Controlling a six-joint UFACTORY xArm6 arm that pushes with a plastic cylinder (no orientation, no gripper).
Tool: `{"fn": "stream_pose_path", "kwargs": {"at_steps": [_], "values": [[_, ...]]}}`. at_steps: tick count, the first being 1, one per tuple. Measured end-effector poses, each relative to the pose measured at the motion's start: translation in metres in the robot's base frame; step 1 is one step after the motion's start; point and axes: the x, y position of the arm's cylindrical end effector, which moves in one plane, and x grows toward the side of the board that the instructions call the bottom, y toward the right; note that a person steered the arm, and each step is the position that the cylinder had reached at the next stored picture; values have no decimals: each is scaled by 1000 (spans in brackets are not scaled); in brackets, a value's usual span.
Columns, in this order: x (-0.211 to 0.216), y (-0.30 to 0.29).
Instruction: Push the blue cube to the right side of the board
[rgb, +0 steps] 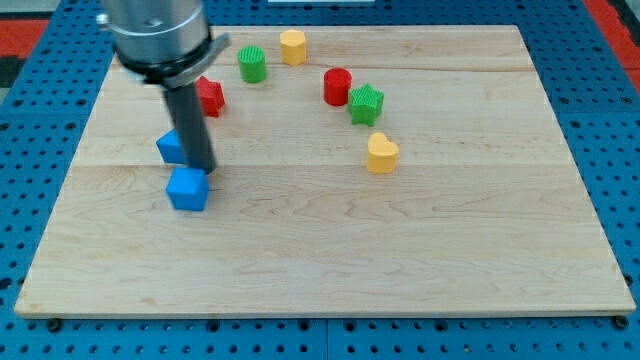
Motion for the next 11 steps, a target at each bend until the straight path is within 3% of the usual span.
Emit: {"fn": "stream_pose_path", "kwargs": {"at_steps": [2, 3, 5, 11], "values": [[61, -51], [59, -9], [34, -14], [46, 279]]}}
